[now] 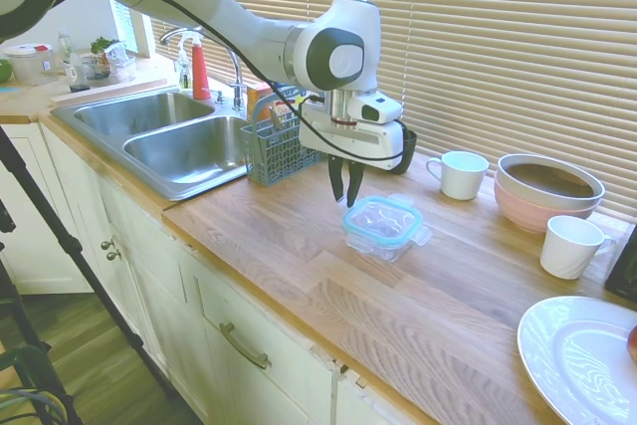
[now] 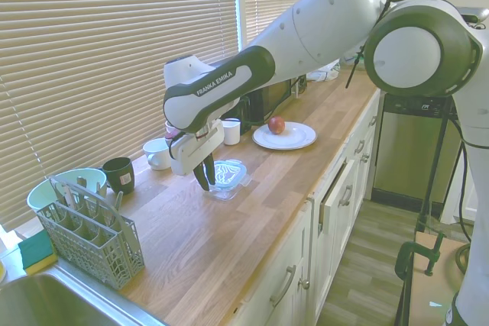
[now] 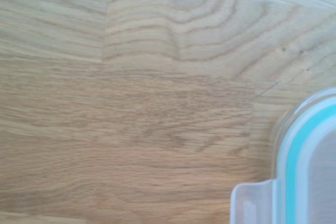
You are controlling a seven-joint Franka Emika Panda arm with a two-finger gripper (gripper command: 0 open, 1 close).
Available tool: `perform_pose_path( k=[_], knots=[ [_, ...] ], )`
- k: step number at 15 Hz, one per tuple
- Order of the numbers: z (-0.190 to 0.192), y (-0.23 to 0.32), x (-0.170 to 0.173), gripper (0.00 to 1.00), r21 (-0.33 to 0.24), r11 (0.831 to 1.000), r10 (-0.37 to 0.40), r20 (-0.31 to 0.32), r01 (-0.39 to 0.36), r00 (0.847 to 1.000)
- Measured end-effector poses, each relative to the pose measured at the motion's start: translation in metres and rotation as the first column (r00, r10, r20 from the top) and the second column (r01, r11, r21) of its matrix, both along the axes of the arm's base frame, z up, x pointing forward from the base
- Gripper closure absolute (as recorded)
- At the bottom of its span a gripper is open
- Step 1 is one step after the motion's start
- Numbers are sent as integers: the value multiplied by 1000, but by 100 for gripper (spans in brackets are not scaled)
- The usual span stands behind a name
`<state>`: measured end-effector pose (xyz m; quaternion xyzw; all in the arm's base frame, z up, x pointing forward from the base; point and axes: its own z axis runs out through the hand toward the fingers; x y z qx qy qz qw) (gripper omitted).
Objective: Cover the lid of the food container
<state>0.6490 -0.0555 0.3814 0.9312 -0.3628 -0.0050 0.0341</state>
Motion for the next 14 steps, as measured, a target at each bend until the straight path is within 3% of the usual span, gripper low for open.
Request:
perform_pose_path(
  k=[4, 8, 11, 14],
  knots=[
    [30, 1, -13, 0, 17, 1000, -5, 41, 4, 999],
    [57, -20, -74, 0, 83, 996, -23, 63, 18, 998],
    [40, -63, -128, 0, 126, 991, -43, 50, 36, 998],
    [23, -75, -159, 0, 138, 990, -44, 38, 39, 998]
  ],
)
